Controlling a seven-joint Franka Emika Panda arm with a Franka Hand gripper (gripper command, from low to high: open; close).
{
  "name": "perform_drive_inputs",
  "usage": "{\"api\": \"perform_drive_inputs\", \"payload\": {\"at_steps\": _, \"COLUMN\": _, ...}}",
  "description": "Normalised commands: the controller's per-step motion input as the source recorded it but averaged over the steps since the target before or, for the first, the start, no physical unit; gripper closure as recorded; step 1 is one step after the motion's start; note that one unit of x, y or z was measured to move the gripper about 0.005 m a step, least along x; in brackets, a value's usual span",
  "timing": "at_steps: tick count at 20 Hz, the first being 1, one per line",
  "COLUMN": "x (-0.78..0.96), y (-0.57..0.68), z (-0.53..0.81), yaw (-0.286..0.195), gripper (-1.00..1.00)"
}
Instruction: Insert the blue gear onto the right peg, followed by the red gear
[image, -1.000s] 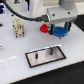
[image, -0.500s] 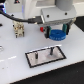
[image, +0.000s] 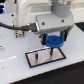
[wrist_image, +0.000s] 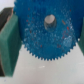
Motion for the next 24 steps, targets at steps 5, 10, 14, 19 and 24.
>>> {"api": "perform_drive_inputs", "payload": {"at_steps": 5, "x": 0.22, "y": -0.12, "z": -0.06, "yaw": 0.000, "gripper": 1.00}}
{"api": "perform_drive_inputs", "payload": {"at_steps": 10, "x": 0.09, "y": -0.06, "z": -0.04, "yaw": 0.000, "gripper": 1.00}}
{"api": "perform_drive_inputs", "payload": {"at_steps": 14, "x": 0.08, "y": 0.03, "z": 0.00, "yaw": 0.000, "gripper": 1.00}}
{"api": "perform_drive_inputs", "payload": {"at_steps": 19, "x": 0.06, "y": 0.01, "z": 0.26, "yaw": 0.000, "gripper": 1.00}}
{"api": "perform_drive_inputs", "payload": {"at_steps": 24, "x": 0.19, "y": 0.01, "z": -0.10, "yaw": 0.000, "gripper": 1.00}}
